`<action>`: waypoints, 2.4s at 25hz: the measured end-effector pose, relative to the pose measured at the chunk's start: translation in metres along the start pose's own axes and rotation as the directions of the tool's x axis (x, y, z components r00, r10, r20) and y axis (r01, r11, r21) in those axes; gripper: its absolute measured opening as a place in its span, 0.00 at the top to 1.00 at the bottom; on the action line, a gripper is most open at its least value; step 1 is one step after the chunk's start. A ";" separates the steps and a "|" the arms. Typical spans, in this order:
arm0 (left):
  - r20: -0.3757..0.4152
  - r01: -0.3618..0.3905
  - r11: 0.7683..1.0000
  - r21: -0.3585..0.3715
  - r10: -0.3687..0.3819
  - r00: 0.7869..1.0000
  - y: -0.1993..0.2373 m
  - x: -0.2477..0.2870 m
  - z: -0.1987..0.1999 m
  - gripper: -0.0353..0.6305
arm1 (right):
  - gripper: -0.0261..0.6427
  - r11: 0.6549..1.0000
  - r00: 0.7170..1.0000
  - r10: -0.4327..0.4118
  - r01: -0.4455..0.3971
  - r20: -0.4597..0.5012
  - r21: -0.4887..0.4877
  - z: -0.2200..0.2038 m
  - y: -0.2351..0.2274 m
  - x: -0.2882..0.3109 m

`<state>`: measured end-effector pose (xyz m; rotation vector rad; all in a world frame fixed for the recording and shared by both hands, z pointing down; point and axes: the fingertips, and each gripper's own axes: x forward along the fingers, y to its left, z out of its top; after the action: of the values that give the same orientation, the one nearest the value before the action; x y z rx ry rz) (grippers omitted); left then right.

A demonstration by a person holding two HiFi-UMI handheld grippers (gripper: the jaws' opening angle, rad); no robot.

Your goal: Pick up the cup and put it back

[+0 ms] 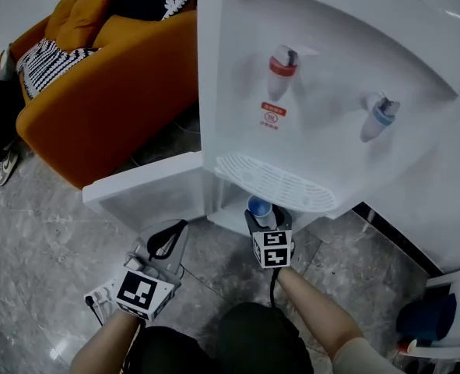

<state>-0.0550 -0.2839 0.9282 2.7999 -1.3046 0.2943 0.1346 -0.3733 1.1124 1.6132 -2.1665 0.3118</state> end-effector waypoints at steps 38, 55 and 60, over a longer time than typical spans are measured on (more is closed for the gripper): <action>-0.160 -0.160 0.985 -0.058 0.149 0.976 0.001 -0.211 0.502 0.94 | 0.48 0.879 0.885 0.466 -0.463 0.004 -0.112 0.514 0.095 -0.425; 0.041 -0.161 0.986 -0.039 0.162 0.986 -0.040 -0.273 0.707 0.94 | 0.48 0.847 0.832 0.528 -0.500 0.171 -0.180 0.719 0.104 -0.605; 0.071 -0.184 0.982 -0.035 0.186 0.980 -0.058 -0.297 0.731 0.94 | 0.48 0.843 0.823 0.535 -0.505 0.192 -0.188 0.739 0.099 -0.643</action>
<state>-0.0842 -0.1063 0.1580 2.6943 -1.5759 0.1785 0.0493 -0.1015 0.1703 0.9965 -2.7352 0.1315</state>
